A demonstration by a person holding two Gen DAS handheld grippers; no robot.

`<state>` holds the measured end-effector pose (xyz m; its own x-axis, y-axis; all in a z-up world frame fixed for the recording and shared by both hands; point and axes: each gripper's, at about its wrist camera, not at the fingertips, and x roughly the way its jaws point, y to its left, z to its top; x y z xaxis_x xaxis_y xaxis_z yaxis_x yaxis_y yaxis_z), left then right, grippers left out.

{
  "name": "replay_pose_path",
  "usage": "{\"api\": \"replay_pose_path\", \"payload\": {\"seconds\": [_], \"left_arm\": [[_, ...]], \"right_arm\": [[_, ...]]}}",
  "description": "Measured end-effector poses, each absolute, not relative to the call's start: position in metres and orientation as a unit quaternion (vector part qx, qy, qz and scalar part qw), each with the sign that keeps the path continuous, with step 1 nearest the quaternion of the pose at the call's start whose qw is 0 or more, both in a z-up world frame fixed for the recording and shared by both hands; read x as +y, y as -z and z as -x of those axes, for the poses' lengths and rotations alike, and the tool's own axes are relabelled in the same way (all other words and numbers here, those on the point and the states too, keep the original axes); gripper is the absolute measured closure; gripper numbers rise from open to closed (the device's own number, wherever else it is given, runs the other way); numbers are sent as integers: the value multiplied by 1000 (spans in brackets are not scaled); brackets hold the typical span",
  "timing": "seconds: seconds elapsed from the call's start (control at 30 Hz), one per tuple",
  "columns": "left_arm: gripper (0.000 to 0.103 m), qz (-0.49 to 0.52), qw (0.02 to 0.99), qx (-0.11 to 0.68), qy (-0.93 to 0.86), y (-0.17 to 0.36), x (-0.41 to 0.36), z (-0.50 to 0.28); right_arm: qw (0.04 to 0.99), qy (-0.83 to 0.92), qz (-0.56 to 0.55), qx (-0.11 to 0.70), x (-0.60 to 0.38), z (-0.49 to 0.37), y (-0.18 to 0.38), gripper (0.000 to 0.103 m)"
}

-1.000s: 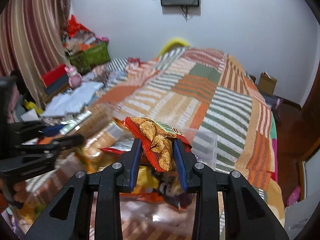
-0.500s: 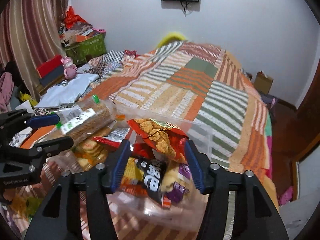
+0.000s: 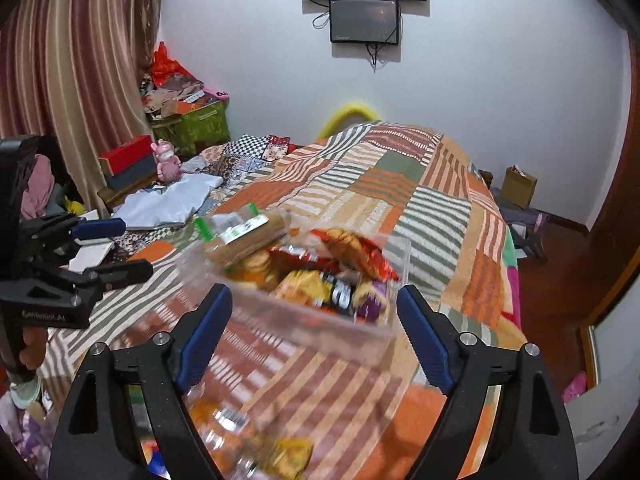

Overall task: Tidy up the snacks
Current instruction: 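Carry biscuit roll and red cookie bag over the box and release both, then grasp the green bottle with left tool while right tool grasps yellow Kakao snack bag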

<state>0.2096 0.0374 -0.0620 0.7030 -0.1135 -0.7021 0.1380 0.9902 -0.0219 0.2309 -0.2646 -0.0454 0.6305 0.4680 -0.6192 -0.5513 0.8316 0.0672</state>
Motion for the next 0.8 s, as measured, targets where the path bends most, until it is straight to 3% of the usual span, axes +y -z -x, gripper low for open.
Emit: {"api": "replay_pose_path", "payload": {"seconds": [0.1,0.8], "left_arm": [[16,-6,920,386,70,68,42,-193],[16,48,875,477,65,152,70,-133]], "right_arm": [[898,-282,58,332,-270,-215,53,20],[843,-266,27,466,-291,-153,154,20]]}}
